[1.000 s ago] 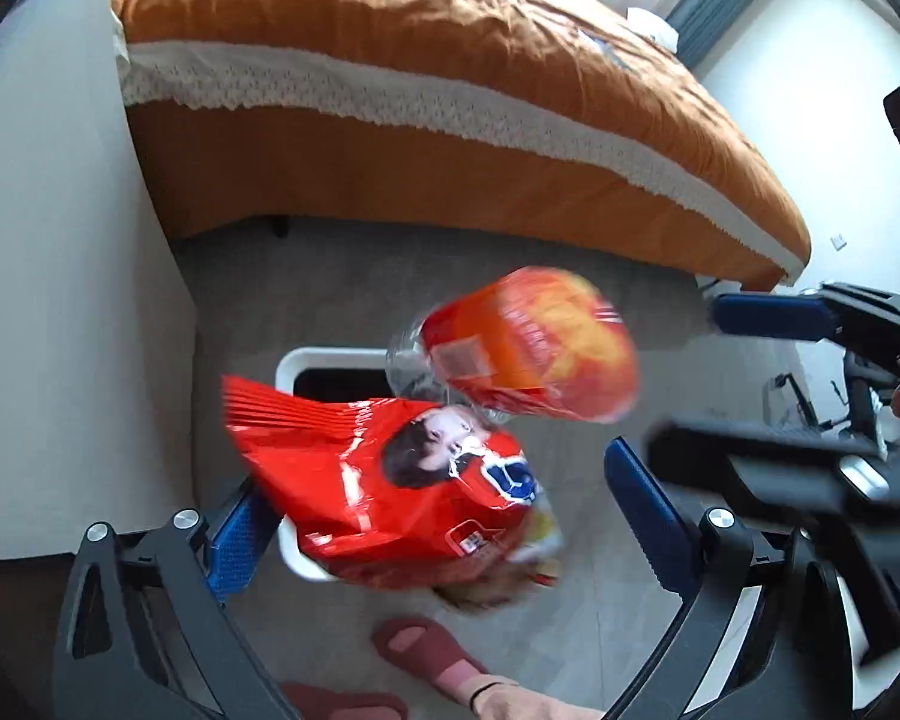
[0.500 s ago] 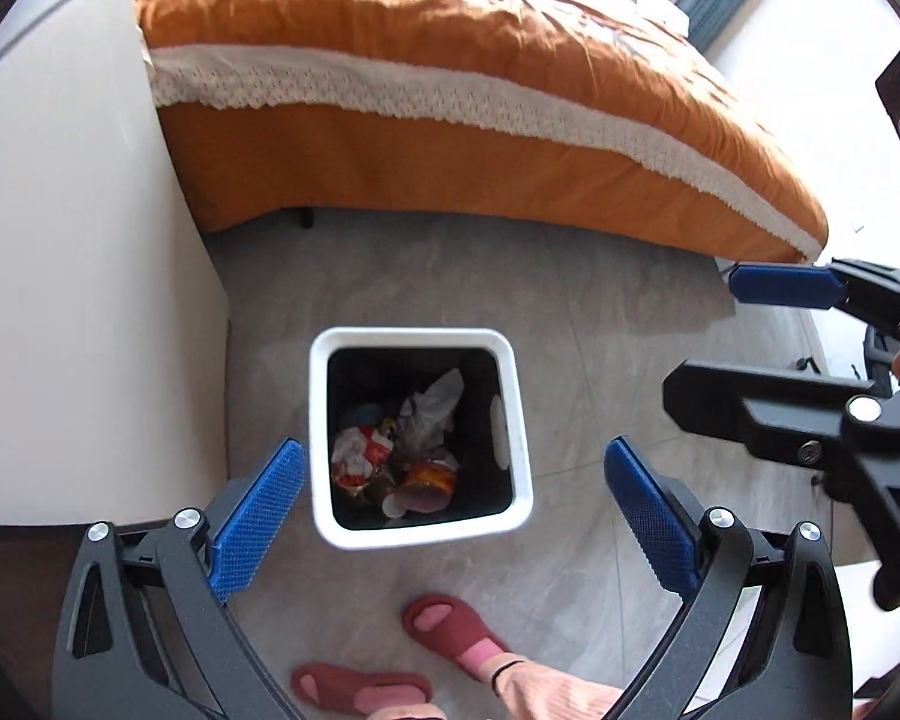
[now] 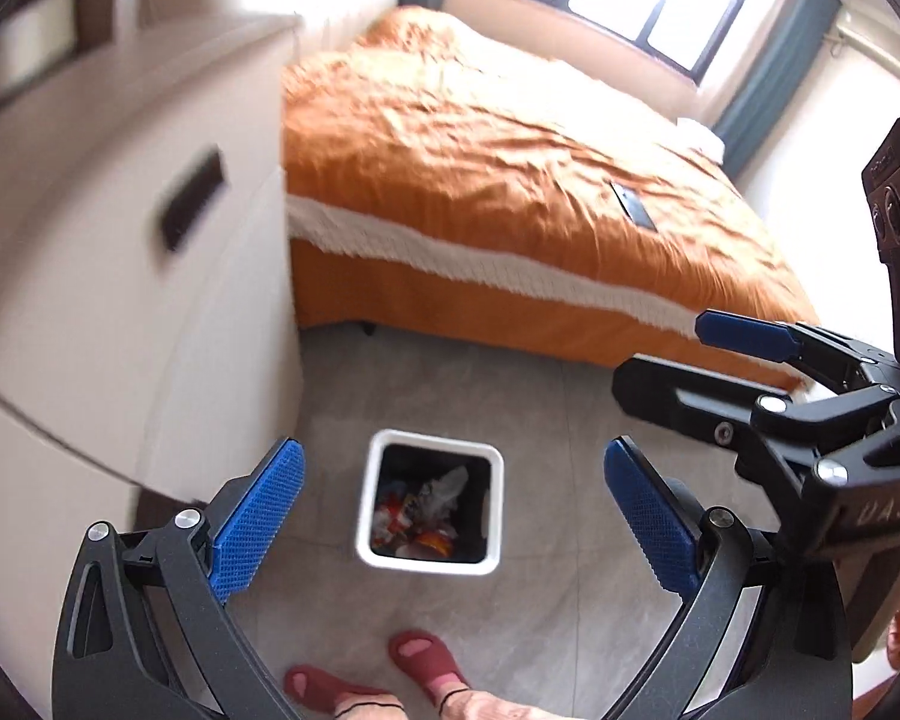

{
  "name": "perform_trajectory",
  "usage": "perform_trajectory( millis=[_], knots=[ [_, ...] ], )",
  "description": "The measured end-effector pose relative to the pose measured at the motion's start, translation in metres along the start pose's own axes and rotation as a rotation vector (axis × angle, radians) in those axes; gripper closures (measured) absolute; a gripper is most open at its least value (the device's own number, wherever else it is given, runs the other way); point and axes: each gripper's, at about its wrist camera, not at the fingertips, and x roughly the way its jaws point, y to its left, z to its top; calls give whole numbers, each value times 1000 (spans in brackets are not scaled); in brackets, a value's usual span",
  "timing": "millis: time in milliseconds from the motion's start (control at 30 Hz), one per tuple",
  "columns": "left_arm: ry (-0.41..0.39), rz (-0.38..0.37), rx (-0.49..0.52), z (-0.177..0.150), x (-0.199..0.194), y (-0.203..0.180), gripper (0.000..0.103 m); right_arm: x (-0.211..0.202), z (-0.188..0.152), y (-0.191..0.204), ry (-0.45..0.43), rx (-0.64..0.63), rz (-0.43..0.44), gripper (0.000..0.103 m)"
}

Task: Collect trash
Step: 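Move both open tools back over the cleared desk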

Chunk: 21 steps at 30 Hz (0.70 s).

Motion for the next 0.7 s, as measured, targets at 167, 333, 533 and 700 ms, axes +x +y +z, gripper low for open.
perform_trajectory(
  millis=[167,333,533,700],
  knots=[
    [-115,120,-80,16,-86,10,5,-49,37,37,-113,-74,103,5],
    [-247,264,-179,21,-169,24,5,-84,68,82,-230,-151,224,5],
    [-365,435,-271,14,-248,36,5,-113,92,148,-302,-277,391,5],
    [-428,566,-333,-6,-296,50,5,-133,94,204,-339,-394,479,5]
  ],
)
